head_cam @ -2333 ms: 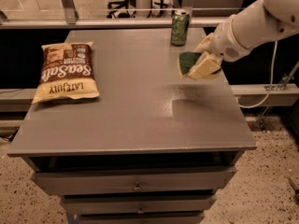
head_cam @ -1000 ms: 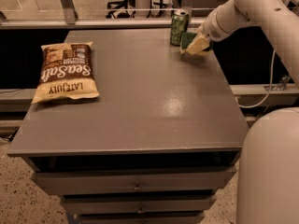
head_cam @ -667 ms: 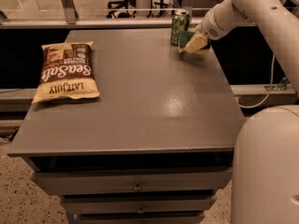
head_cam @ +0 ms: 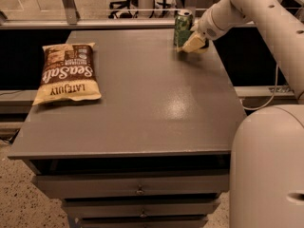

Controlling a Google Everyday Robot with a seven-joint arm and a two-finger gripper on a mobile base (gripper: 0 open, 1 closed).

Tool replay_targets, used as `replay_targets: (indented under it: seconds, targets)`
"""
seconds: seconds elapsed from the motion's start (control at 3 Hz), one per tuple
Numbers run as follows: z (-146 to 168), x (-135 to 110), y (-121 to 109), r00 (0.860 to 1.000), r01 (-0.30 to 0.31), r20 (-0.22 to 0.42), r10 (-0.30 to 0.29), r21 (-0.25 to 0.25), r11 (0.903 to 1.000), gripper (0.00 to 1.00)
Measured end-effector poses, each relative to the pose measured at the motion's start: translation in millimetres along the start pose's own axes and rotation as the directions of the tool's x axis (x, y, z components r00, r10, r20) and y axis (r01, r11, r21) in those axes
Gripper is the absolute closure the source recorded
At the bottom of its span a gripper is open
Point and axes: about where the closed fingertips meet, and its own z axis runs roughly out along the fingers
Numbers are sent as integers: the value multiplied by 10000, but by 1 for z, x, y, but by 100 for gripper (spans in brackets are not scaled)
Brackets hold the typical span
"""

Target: Move sponge near green can

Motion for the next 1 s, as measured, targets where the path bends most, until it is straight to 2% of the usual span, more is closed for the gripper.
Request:
replay_targets:
  seconds: [0.33,1.0]
  targets:
    - [2,0,3,10000,-50,14,50,-70,10000,0]
    - [-2,5,6,9997,-226,-20,225,-81,9997,0]
